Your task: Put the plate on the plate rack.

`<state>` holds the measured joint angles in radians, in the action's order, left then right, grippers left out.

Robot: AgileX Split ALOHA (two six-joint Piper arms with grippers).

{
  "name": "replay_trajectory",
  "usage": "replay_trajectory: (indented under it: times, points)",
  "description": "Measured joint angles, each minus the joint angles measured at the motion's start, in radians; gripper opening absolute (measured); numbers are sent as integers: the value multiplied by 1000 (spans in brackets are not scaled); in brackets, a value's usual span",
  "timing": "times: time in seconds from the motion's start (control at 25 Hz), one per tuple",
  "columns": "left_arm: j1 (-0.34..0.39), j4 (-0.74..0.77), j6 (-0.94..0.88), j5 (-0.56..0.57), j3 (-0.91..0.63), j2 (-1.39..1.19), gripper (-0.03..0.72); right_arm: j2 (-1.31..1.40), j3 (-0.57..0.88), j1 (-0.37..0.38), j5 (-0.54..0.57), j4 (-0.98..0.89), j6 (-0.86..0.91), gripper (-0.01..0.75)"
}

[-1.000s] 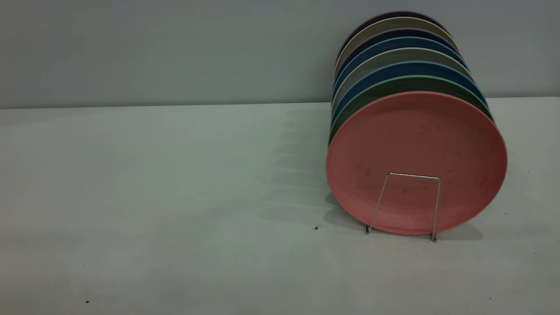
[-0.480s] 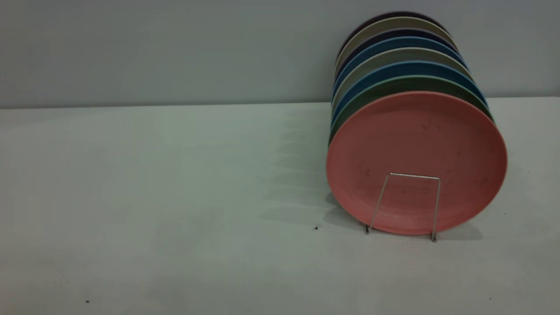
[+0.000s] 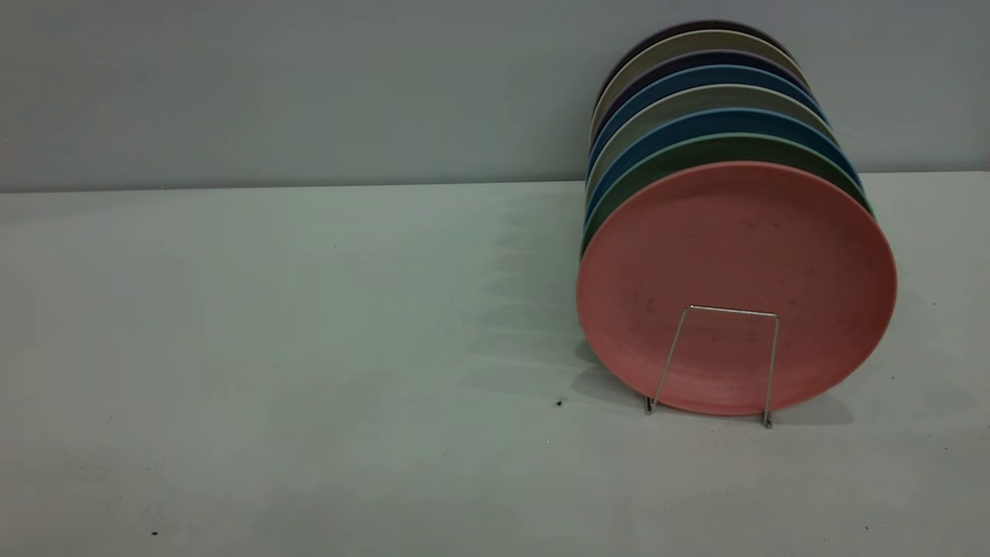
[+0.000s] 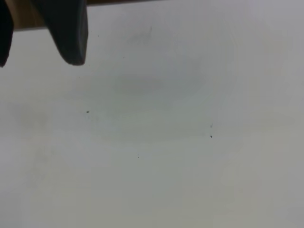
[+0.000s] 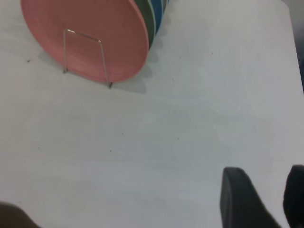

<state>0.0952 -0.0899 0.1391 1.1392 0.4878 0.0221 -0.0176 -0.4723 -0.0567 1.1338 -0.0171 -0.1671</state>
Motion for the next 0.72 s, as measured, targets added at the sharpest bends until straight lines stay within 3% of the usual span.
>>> replay_trajectory:
  times: [0.72]
  points:
    - [0,0,0,0,0,0,333,-1,0,0,0,-43,60,243]
